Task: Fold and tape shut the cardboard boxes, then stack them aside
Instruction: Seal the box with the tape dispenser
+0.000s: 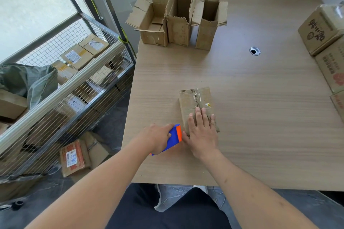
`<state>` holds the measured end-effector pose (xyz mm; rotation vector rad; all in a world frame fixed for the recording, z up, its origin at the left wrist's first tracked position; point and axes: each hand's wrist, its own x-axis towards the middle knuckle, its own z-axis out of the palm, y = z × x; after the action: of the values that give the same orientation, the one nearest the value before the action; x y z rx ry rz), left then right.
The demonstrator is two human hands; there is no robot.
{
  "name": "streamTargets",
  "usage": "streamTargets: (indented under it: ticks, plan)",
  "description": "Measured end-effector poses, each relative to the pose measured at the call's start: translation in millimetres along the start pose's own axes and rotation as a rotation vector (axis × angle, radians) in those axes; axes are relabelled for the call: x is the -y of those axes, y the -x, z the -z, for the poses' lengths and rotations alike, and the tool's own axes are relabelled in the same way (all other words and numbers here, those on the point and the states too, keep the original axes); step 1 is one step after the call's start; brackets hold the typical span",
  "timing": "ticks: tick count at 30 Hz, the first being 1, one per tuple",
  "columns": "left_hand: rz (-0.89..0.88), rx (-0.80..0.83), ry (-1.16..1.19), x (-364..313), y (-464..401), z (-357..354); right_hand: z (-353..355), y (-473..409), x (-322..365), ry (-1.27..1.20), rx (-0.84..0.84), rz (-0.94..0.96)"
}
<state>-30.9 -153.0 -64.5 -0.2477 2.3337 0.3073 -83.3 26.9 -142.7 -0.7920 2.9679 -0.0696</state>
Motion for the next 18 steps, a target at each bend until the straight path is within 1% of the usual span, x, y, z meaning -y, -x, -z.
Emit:
streamTargets:
  ticks: [5,9,12,14,18]
  plan:
    - [0.009,-0.052,-0.053,-13.3,3.3,6.0,-4.3,-1.2,3.2,0.019,0.020,0.000]
    - [0.133,-0.142,-0.142,-12.7,5.1,6.1,-1.7,0.1,2.5,0.024,0.014,0.015]
    - [0.123,-0.216,-0.078,1.5,8.3,4.3,-3.1,0.5,-0.2,0.025,0.021,0.024]
    - [0.111,-0.257,0.022,7.5,12.3,5.8,-4.5,1.3,0.0,0.031,0.029,0.023]
    - [0.037,-0.357,0.162,11.2,13.7,6.6,-5.8,1.9,1.1,0.032,-0.002,0.033]
